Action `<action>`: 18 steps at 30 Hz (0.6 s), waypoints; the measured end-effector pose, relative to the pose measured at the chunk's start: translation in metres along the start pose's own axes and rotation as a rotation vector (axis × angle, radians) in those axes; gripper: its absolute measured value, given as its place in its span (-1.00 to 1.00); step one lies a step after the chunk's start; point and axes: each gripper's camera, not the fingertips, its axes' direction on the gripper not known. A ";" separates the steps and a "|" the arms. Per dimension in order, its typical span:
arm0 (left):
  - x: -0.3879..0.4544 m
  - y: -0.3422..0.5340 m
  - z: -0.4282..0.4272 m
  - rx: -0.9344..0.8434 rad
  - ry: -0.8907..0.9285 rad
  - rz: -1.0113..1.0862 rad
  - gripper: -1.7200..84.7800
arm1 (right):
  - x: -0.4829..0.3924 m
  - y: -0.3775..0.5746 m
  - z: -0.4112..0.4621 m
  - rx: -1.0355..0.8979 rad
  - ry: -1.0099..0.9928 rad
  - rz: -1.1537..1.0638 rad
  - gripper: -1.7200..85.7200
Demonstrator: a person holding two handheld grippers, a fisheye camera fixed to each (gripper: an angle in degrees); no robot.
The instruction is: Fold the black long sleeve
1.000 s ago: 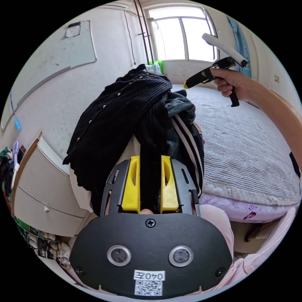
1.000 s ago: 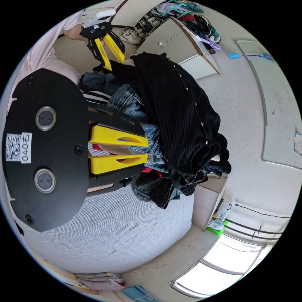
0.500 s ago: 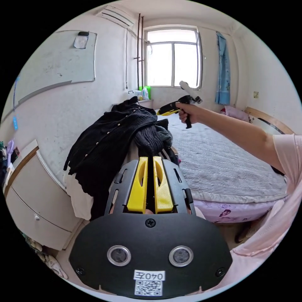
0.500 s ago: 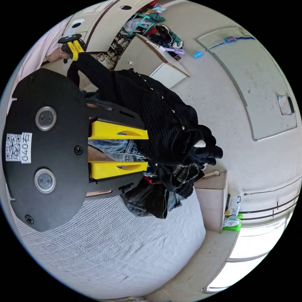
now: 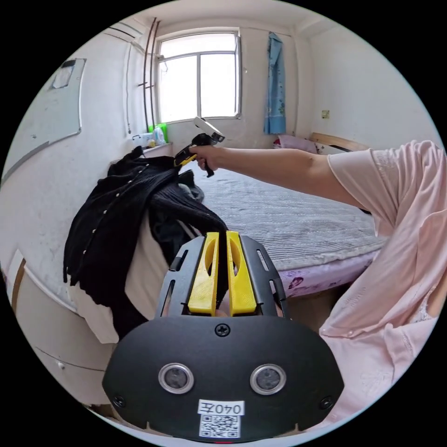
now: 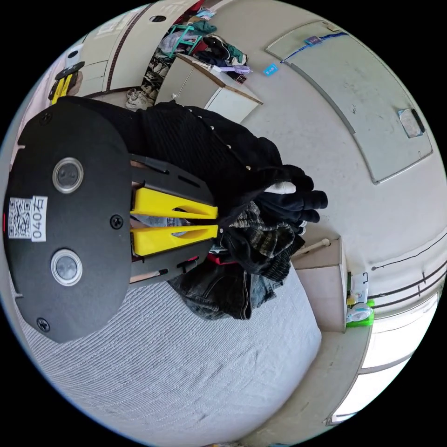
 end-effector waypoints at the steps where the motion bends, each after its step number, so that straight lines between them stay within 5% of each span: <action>1: 0.012 -0.009 0.008 -0.002 0.054 0.028 -0.99 | 0.015 0.003 -0.017 0.005 -0.005 0.015 -0.98; 9: 0.100 -0.072 0.061 -0.012 0.302 0.176 -0.99 | 0.120 0.051 -0.105 -0.016 0.079 0.082 -0.98; 18: 0.234 -0.112 0.152 -0.149 0.687 0.304 -0.99 | 0.312 0.222 -0.199 -0.189 0.477 0.364 -0.98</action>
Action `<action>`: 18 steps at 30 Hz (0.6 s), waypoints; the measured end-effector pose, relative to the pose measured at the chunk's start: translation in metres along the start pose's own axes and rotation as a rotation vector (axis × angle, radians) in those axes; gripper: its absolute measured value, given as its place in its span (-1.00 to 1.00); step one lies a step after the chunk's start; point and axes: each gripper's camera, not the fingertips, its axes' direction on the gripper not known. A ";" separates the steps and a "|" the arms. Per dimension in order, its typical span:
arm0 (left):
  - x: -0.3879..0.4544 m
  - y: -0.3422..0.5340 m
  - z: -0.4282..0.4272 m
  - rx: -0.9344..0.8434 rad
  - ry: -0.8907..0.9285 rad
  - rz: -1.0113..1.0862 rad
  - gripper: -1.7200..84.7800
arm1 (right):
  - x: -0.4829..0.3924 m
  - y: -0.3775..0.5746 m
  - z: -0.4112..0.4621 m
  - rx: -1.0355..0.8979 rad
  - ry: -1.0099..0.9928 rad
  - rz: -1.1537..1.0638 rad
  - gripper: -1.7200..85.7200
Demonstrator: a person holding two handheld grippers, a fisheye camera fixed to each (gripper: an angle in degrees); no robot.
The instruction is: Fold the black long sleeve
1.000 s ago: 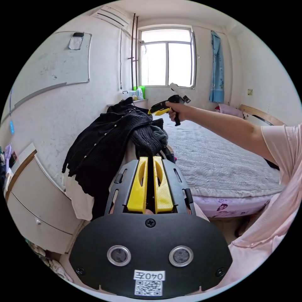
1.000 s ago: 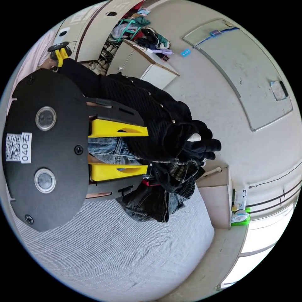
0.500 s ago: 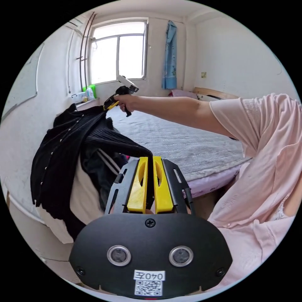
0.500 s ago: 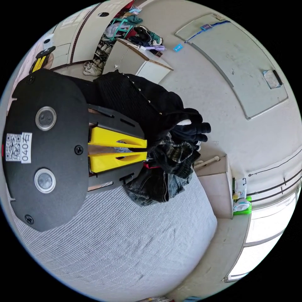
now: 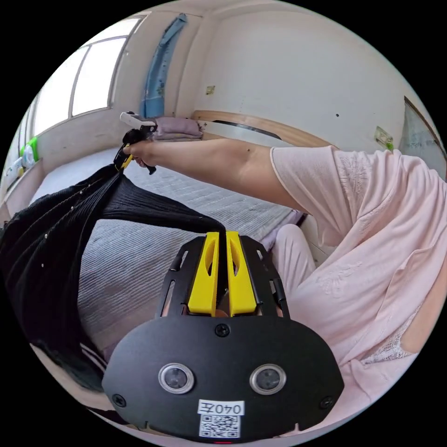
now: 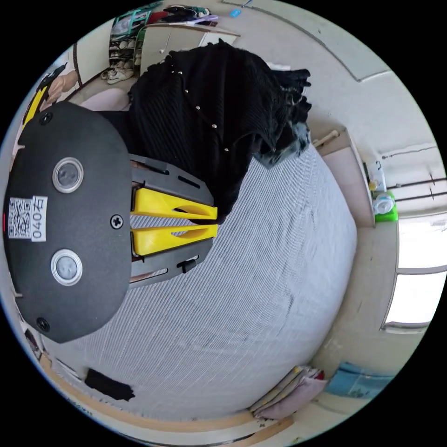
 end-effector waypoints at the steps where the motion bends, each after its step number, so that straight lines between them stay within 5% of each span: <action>1: 0.006 -0.010 0.025 -0.028 0.072 0.009 -0.99 | 0.045 0.025 0.007 -0.044 0.075 0.059 -0.98; 5: 0.038 -0.040 0.108 -0.138 0.246 0.082 -0.99 | 0.177 0.113 0.010 -0.162 0.246 0.251 -0.98; 12: 0.121 -0.080 0.192 -0.225 0.378 0.336 -0.99 | 0.361 0.289 -0.026 -0.252 0.231 0.514 -0.96; 18: 0.134 -0.097 0.238 -0.289 0.321 0.342 -0.92 | 0.432 0.368 -0.040 -0.338 0.236 0.521 -0.63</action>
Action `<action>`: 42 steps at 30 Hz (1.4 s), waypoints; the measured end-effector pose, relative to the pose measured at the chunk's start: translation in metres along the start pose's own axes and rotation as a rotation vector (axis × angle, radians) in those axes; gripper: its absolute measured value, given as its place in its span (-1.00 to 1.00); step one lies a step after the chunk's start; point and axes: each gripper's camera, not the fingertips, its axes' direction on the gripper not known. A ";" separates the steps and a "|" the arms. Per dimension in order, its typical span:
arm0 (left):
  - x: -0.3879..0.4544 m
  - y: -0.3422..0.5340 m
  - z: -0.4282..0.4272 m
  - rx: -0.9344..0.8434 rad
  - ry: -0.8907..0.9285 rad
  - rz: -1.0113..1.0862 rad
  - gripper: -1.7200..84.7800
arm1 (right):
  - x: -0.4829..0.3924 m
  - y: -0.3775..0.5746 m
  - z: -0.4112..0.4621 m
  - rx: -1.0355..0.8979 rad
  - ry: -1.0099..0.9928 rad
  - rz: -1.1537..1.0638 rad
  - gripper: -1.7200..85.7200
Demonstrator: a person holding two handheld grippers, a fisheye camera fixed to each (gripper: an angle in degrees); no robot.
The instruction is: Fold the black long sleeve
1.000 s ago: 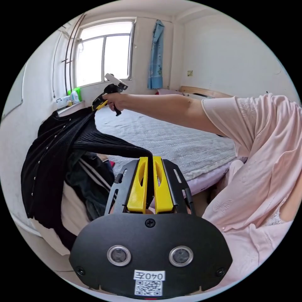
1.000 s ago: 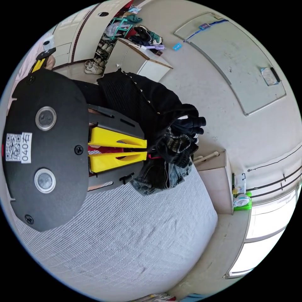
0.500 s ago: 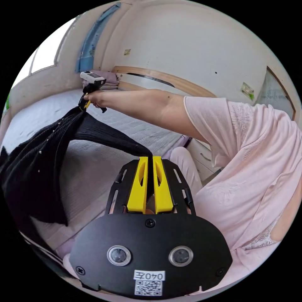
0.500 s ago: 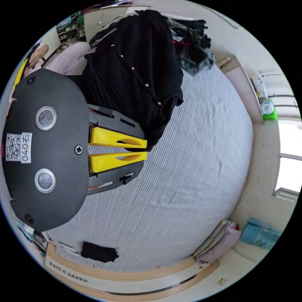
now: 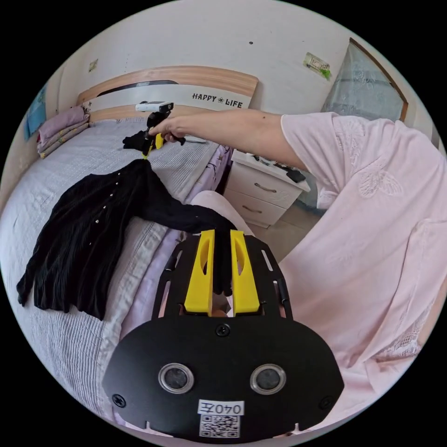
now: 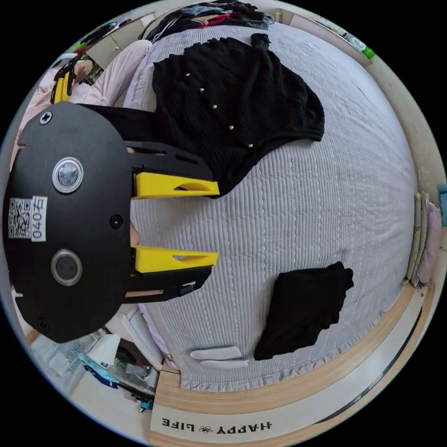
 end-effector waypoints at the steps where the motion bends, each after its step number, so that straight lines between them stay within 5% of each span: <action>1: -0.007 -0.001 -0.004 0.014 -0.019 -0.025 -0.92 | 0.012 0.002 -0.003 0.034 -0.004 0.000 -0.63; 4: -0.030 -0.002 -0.028 0.094 -0.078 -0.079 -0.90 | 0.024 -0.002 -0.011 0.094 -0.075 -0.058 -0.64; 11: -0.193 0.005 -0.065 0.084 -0.714 -0.495 -0.91 | -0.014 -0.037 -0.027 0.218 -0.250 -0.279 -0.68; 19: -0.352 -0.014 -0.010 -0.164 -0.864 -0.643 -0.88 | -0.062 -0.109 0.000 0.225 -0.214 -0.426 -0.69; 23: -0.402 -0.022 0.023 -0.241 -0.800 -0.675 -0.87 | -0.067 -0.129 0.016 0.212 -0.228 -0.435 -0.70; 31: -0.419 -0.036 0.056 -0.271 -0.823 -0.587 -0.98 | -0.075 -0.142 0.067 0.113 -0.194 -0.488 -0.74; 34: -0.426 -0.041 0.044 -0.238 -0.897 -0.575 -0.98 | -0.071 -0.136 0.060 0.157 -0.176 -0.532 -0.95; 42: -0.510 -0.080 -0.005 -0.265 -1.105 -0.606 -0.98 | -0.049 -0.145 0.004 0.416 -0.096 -0.395 -0.98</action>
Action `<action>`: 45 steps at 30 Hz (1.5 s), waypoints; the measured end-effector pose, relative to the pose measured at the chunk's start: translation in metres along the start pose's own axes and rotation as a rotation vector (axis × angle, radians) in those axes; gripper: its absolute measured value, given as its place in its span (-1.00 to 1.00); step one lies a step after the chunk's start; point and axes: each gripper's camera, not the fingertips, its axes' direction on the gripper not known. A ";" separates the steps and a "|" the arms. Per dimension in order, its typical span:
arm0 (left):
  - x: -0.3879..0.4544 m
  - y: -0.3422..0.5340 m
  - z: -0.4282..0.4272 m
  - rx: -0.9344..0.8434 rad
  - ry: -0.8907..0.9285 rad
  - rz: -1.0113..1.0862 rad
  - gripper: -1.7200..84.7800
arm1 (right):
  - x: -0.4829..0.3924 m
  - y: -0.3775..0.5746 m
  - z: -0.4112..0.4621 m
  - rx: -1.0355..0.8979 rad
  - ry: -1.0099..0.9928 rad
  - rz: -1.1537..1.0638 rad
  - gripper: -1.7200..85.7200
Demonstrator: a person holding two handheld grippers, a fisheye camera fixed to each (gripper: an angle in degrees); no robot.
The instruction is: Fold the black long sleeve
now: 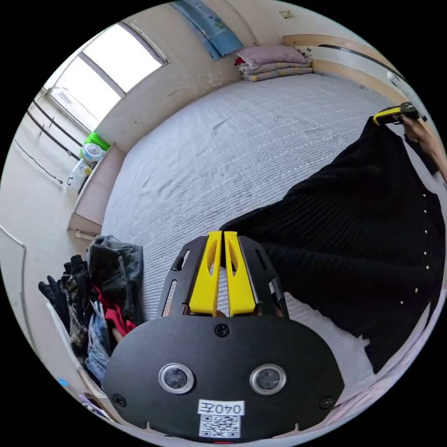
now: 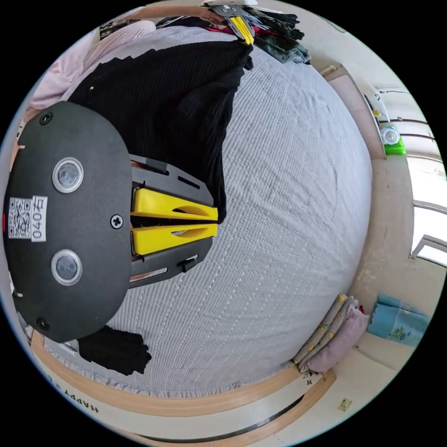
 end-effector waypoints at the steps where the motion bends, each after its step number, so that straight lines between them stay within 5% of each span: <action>1: -0.004 -0.017 0.006 0.003 -0.056 -0.014 -0.98 | 0.009 -0.006 -0.006 0.043 -0.004 0.058 -0.98; 9: 0.009 -0.096 0.076 -0.040 -0.203 -0.089 -0.98 | 0.032 -0.017 0.025 0.073 0.037 0.282 -0.96; 15: 0.014 -0.070 0.077 -0.023 -0.179 -0.162 -0.90 | 0.023 0.022 0.049 -0.122 0.007 0.270 -0.61; 21: 0.011 0.047 -0.023 0.123 0.019 0.124 -0.94 | -0.010 0.132 -0.065 0.037 -0.062 0.026 -0.64; 29: 0.130 0.204 -0.109 0.238 0.297 0.325 -0.86 | -0.148 0.304 -0.146 -0.014 -0.278 -0.228 -0.65; 38: 0.163 0.211 -0.076 0.064 0.267 0.260 -0.88 | -0.268 0.380 -0.109 -0.193 -0.088 -0.233 -0.71; 45: 0.133 0.218 -0.080 0.033 0.281 0.157 -0.97 | -0.289 0.390 -0.124 -0.140 -0.009 -0.227 -0.93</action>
